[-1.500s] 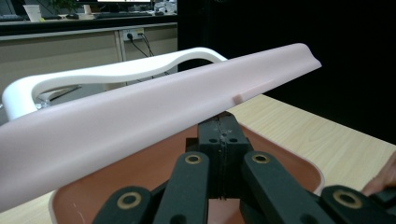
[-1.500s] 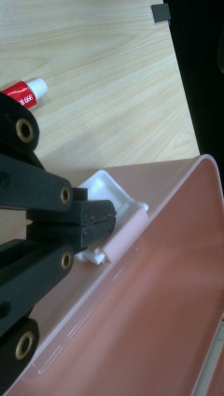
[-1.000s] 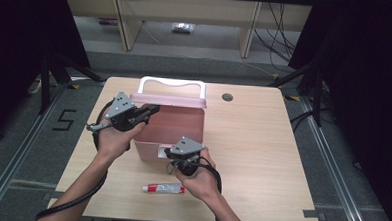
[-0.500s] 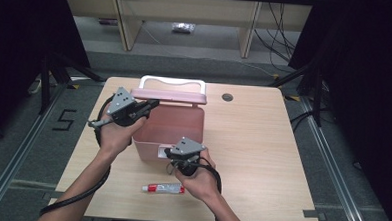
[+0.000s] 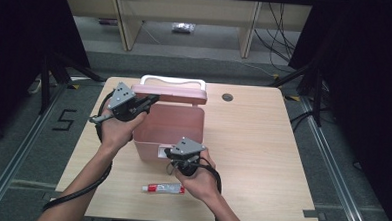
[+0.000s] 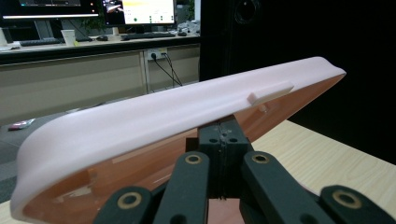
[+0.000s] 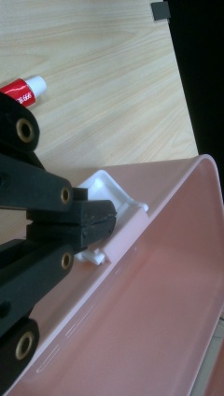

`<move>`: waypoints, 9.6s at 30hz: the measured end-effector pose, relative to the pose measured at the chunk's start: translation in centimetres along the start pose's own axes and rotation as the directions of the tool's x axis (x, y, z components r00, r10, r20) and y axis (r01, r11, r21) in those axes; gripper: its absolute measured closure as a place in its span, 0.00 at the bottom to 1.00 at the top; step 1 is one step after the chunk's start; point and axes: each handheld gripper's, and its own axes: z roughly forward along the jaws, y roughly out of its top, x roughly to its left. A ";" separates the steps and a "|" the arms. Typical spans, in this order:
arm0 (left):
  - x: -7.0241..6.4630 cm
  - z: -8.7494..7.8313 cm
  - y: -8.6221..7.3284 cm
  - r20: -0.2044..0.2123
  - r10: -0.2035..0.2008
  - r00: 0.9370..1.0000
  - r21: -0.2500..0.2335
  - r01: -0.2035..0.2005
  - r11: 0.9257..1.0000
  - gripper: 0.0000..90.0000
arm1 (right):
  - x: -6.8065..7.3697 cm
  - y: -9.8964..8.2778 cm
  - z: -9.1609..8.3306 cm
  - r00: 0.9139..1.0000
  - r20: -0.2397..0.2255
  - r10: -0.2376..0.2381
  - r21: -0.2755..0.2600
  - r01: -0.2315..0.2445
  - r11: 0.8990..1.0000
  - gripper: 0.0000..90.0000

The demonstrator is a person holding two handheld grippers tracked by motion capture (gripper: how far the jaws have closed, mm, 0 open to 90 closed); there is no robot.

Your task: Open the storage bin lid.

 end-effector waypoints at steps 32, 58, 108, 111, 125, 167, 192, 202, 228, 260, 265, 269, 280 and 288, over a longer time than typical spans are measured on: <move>0.7 1.3 1.0 -0.038 -0.016 0.999 -0.026 0.015 1.000 1.00 | -0.2 0.0 0.0 0.999 0.008 -0.031 -0.008 0.031 0.999 1.00; 0.6 2.6 1.1 -0.101 -0.010 0.995 -0.081 0.002 0.997 1.00 | -0.2 0.0 -0.1 0.999 0.002 -0.036 0.008 0.036 0.999 1.00; 1.1 4.8 1.7 -0.189 0.018 0.982 -0.089 -0.035 0.995 0.99 | -0.1 -0.1 0.0 1.000 0.003 -0.019 -0.004 0.019 1.000 1.00; 1.1 4.9 1.7 -0.186 0.000 0.983 -0.086 -0.017 0.996 0.99 | -0.1 -0.1 0.0 1.000 0.008 -0.017 -0.011 0.018 1.000 1.00; 1.6 5.6 1.7 -0.203 0.017 0.979 -0.074 -0.033 0.997 0.99 | -0.2 -0.1 -0.1 1.000 -0.001 -0.021 0.002 0.021 1.000 1.00; 2.6 7.7 0.1 -0.225 0.007 0.974 0.014 -0.004 1.000 0.98 | -0.1 -0.1 0.0 1.000 0.007 -0.020 -0.011 0.020 1.000 1.00; 3.3 8.8 -1.4 -0.246 0.013 0.969 0.092 0.010 0.996 0.98 | -0.1 -0.1 0.1 1.000 0.002 -0.024 -0.011 0.024 1.000 1.00; 3.5 9.3 -2.0 -0.245 0.012 0.970 0.136 0.022 0.990 0.98 | -0.1 -0.1 0.0 1.000 0.002 -0.024 -0.004 0.024 1.000 1.00; 3.7 10.3 -2.9 -0.243 0.015 0.970 0.221 0.041 0.974 0.99 | -0.1 -0.1 0.1 1.000 -0.003 -0.025 -0.006 0.025 1.000 1.00; 4.0 11.2 -3.0 -0.261 0.007 0.965 0.272 0.066 0.960 0.99 | -0.2 0.0 0.0 1.000 -0.012 -0.022 0.008 0.023 1.000 1.00; 3.9 10.9 -2.8 -0.260 0.007 0.966 0.259 0.063 0.964 0.98 | -0.1 0.0 0.0 1.000 -0.001 -0.014 -0.002 0.014 1.000 1.00; 3.4 10.0 -2.3 -0.240 0.006 0.971 0.239 0.053 0.970 0.98 | -0.1 0.0 0.0 1.000 0.000 -0.016 -0.003 0.016 1.000 1.00; 2.1 5.8 -1.8 -0.160 -0.040 0.986 0.169 0.068 0.983 0.98 | -0.1 0.0 0.1 1.000 0.001 -0.017 -0.005 0.017 1.000 1.00; 1.0 1.2 -2.7 -0.079 -0.022 0.997 0.181 0.037 0.983 0.98 | -0.2 0.1 0.1 1.000 0.000 -0.015 -0.001 0.015 1.000 1.00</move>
